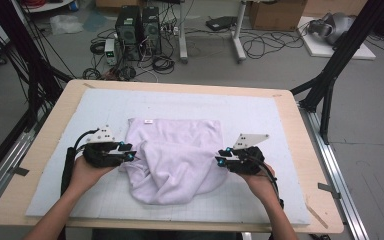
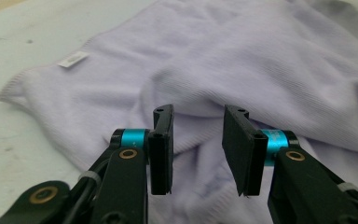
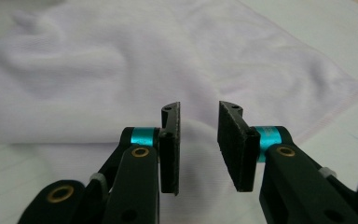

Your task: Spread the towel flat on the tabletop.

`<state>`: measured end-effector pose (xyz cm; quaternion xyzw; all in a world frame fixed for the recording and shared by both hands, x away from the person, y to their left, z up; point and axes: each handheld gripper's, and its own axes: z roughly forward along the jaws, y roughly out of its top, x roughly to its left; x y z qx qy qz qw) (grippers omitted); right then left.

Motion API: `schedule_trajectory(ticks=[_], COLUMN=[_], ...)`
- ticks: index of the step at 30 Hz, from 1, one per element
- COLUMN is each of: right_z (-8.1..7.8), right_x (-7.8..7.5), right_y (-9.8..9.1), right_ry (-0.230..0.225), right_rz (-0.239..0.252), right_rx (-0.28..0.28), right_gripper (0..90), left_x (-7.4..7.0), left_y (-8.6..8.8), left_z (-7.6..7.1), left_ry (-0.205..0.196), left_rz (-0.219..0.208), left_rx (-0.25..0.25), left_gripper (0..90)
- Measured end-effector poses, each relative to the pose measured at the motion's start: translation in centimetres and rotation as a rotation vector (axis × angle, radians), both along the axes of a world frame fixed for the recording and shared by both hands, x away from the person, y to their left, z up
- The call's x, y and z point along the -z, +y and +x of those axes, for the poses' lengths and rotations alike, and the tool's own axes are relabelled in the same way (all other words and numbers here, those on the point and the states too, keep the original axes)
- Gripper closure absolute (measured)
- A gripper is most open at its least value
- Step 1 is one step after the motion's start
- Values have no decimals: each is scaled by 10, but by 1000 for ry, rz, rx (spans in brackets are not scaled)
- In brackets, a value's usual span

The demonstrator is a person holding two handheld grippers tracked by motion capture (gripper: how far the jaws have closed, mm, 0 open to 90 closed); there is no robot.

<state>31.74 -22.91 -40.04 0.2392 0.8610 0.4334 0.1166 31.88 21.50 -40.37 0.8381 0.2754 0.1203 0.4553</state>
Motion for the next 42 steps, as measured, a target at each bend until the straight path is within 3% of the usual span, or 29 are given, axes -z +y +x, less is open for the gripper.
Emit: schedule_trajectory(ticks=[6, 9, 11, 14, 18, 21, 30, 35, 39, 42], right_z=[-28, -36, -37, -33, -31, -31, -31, -29, -32, -32], right_x=[15, 24, 30, 40, 40, 38, 20, 17, 12, 9], right_y=[21, 40, 53, 64, 65, 62, 44, 32, 35, 46], right_ry=[25, 33, 38, 58, 35, 55, 30, 47, 30, 27], right_rz=[33, 8, -43, -102, -120, -97, -58, -31, 6, 28], right_rx=[-97, -137, -150, -171, -175, -182, -169, -153, -149, -177], right_gripper=[586, 479, 460, 531, 701, 790, 798, 749, 627, 573], left_x=[16, 23, 28, 33, 34, 34, 24, 19, 13, 12], left_y=[-9, -17, -23, -30, -34, -34, -19, -12, -18, -29], left_z=[-25, -32, -36, -37, -33, -33, -40, -43, -43, -37], left_ry=[26, 45, 48, 51, 51, 47, 17, 16, 15, 28], left_rz=[20, 41, 60, 68, 86, 87, 77, 48, 21, 23], left_rx=[104, 146, 168, 173, 193, 193, 145, 137, 147, 156], left_gripper=[619, 568, 541, 550, 779, 853, 875, 861, 676, 626])
